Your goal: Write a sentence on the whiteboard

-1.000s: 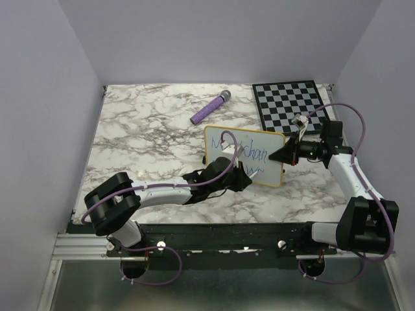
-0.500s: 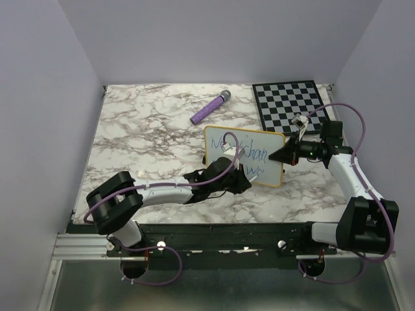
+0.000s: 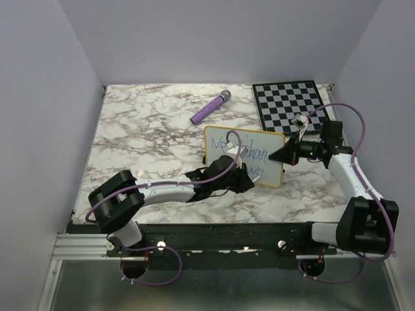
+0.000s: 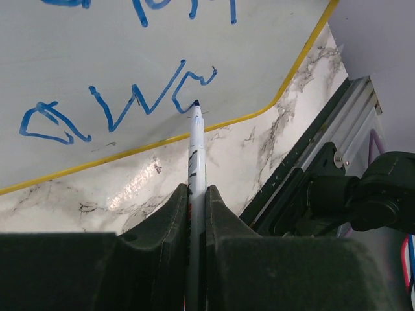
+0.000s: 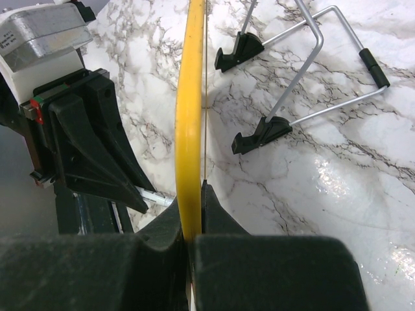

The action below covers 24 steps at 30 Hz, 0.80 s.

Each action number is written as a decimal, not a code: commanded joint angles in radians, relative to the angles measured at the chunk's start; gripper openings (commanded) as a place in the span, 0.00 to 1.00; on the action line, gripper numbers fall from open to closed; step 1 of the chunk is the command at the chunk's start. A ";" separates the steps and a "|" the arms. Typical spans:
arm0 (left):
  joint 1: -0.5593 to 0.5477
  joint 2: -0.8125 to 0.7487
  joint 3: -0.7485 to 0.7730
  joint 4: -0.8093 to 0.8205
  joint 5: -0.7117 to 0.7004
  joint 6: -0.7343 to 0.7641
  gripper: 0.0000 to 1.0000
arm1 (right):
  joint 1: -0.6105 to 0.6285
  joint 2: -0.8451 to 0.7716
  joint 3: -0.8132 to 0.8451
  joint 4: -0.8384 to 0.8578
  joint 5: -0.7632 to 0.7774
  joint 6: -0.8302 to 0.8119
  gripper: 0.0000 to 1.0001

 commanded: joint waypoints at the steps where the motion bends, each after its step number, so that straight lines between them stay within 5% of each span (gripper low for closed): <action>1: 0.008 0.001 0.042 0.009 -0.001 0.011 0.00 | -0.002 -0.022 -0.003 0.010 -0.060 0.005 0.01; 24: 0.014 -0.048 0.028 0.020 -0.034 0.015 0.00 | -0.002 -0.020 -0.003 0.010 -0.058 0.003 0.01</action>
